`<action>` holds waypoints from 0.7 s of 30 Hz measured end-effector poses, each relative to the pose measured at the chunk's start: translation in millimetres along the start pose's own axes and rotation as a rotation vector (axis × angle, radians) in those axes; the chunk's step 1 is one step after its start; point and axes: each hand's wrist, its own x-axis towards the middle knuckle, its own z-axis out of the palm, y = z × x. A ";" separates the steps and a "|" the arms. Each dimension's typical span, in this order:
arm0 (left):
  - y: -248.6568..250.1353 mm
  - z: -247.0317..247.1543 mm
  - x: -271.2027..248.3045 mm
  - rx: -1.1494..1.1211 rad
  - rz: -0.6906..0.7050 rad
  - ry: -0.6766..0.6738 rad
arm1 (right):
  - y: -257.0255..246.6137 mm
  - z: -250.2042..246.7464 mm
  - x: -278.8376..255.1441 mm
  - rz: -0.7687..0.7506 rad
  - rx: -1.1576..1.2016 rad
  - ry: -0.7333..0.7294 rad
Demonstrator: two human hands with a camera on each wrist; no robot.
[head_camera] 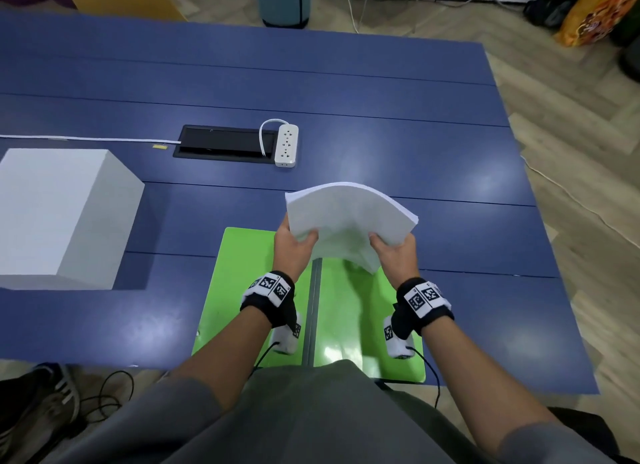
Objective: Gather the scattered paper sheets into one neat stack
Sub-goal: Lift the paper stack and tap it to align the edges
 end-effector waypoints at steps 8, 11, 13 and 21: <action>-41.6 5.7 -13.1 0.093 -0.096 0.017 | 32.7 8.8 -8.3 0.092 0.001 0.024; -43.8 6.6 -17.8 0.074 -0.093 0.002 | 37.0 7.3 -7.2 0.086 0.027 0.082; -42.9 3.5 -22.5 0.052 -0.064 -0.033 | 42.0 0.1 -7.7 0.064 -0.002 0.068; -68.9 11.9 -63.0 0.095 -0.237 -0.258 | 79.3 -41.3 -26.1 0.178 -0.159 0.007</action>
